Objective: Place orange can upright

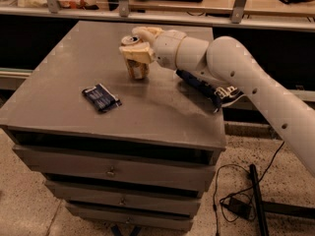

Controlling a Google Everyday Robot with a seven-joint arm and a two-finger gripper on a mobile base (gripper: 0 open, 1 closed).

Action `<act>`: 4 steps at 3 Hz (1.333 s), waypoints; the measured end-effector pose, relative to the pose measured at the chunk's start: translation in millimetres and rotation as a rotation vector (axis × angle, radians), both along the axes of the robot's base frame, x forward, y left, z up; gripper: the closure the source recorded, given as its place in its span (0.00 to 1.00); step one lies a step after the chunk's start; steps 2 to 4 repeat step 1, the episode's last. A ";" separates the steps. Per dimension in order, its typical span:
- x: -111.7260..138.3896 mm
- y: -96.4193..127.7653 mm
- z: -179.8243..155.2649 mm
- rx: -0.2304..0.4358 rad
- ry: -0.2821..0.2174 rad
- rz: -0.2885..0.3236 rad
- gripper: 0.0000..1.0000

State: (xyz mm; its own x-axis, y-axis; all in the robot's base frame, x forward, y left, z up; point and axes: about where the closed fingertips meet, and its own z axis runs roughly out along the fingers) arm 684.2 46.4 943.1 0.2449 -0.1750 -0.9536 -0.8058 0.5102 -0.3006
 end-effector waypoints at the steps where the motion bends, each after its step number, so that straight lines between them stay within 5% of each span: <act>1: -0.6 2.4 0.2 0.000 0.000 0.004 0.37; 4: -0.6 2.4 0.2 0.000 0.000 0.004 0.37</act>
Offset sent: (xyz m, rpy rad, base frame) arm 0.0000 0.0000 0.0000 0.0000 0.0000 0.0000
